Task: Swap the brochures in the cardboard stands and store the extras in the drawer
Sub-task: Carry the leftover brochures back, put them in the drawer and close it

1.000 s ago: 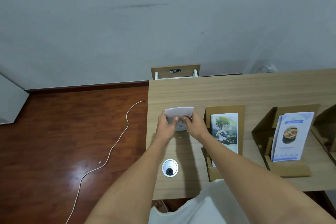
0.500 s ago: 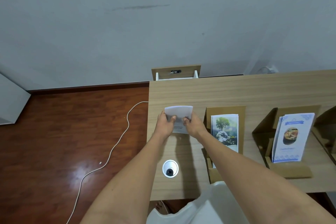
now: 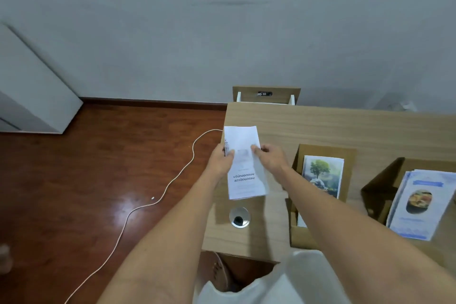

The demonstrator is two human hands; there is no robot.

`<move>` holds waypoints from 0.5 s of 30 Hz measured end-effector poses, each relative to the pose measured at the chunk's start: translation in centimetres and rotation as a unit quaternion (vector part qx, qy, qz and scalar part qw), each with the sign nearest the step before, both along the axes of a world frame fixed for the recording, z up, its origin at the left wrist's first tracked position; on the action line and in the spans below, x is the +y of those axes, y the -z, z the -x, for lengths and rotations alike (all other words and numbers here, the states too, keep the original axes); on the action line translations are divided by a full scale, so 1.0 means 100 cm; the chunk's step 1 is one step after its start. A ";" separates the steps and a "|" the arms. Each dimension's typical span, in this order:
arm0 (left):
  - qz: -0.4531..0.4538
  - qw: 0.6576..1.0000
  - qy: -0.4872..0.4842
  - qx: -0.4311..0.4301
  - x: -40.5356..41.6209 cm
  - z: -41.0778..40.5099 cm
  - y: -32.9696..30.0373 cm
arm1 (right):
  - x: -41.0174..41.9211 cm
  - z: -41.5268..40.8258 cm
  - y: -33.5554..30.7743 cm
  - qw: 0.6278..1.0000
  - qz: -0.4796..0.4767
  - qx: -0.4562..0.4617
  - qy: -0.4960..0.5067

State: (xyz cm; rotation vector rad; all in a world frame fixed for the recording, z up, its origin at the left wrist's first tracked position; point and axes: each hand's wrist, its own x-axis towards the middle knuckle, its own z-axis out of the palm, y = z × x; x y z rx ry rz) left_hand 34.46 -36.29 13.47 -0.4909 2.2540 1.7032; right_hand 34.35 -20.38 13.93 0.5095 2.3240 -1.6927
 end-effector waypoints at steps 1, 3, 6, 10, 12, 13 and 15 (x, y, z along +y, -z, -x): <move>-0.012 0.999 -0.029 -0.004 -0.005 -0.005 0.000 | -0.006 -0.003 0.000 1.000 -0.002 -0.002 -0.009; -0.037 0.996 -0.083 -0.009 -0.016 -0.015 0.002 | -0.022 -0.008 0.001 0.999 0.011 -0.010 -0.029; -0.083 0.985 -0.150 -0.014 -0.033 -0.029 0.008 | -0.052 -0.012 0.000 0.996 0.051 -0.015 -0.068; -0.138 0.970 -0.200 -0.024 -0.063 -0.043 0.016 | -0.095 -0.016 0.001 0.994 0.059 -0.014 -0.093; -0.145 0.969 -0.199 -0.027 -0.081 -0.044 0.020 | -0.113 -0.016 0.007 0.995 0.040 -0.016 -0.093; -0.144 0.970 -0.192 -0.027 -0.091 -0.042 0.021 | -0.122 -0.016 0.010 0.995 0.032 -0.017 -0.091; -0.136 0.974 -0.177 -0.023 -0.117 -0.033 0.023 | -0.146 -0.011 0.018 0.997 0.023 -0.016 -0.072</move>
